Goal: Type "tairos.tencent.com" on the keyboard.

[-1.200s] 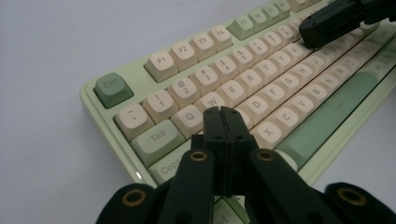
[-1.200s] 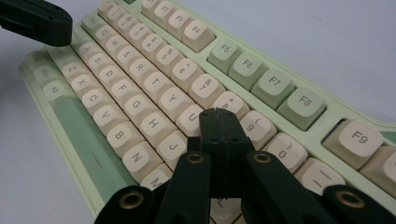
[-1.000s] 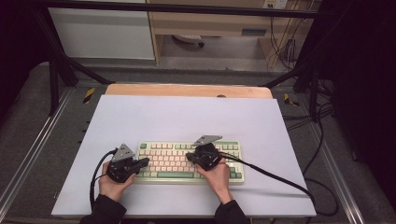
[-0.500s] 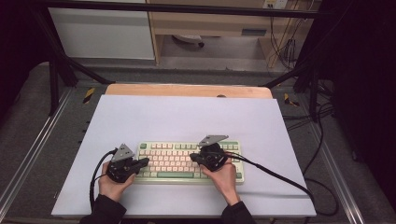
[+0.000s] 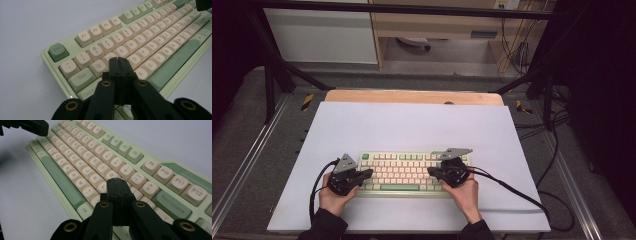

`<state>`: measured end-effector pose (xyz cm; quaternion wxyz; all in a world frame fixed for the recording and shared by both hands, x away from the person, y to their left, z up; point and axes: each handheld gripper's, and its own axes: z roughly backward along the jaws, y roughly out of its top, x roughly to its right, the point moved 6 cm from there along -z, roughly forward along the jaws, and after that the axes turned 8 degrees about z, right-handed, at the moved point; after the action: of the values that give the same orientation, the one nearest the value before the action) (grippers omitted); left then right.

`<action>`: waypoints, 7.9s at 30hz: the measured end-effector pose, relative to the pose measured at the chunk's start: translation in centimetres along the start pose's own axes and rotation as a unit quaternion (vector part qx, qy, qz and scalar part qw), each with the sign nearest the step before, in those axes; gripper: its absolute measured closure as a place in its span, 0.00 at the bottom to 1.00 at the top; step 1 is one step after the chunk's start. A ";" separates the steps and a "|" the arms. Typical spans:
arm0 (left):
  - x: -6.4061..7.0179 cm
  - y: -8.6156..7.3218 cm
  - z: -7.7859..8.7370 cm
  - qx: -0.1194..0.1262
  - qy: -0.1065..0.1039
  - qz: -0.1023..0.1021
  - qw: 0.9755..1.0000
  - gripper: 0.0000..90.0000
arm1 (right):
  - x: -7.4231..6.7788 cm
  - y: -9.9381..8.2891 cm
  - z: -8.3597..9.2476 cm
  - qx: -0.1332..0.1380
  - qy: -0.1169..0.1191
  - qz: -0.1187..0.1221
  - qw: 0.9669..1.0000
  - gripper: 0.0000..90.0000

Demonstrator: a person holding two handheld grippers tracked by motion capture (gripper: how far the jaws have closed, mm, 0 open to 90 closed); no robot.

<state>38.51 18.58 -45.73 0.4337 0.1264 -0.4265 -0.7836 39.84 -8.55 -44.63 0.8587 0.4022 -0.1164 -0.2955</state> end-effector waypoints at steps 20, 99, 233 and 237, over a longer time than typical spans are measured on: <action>1.5 2.3 -1.9 -0.013 0.005 -0.016 1.000 1.00 | 1.4 -2.9 2.7 0.005 -0.013 -0.020 1.000 1.00; 0.5 -0.8 0.2 -0.015 -0.007 -0.006 1.000 1.00 | 0.7 -2.3 2.2 0.015 0.005 -0.021 1.000 1.00; 1.1 0.4 -2.5 -0.029 -0.004 -0.017 0.999 1.00 | 0.2 -2.3 1.5 -0.005 -0.001 -0.009 1.000 1.00; 1.1 0.2 -2.7 -0.031 -0.004 -0.019 0.999 1.00 | 0.2 -2.4 1.4 -0.005 -0.001 -0.007 1.000 1.00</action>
<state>39.48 16.22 -47.03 0.4208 0.1181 -0.4010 -0.8051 38.35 -10.73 -45.55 0.8583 0.3987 -0.1127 -0.3027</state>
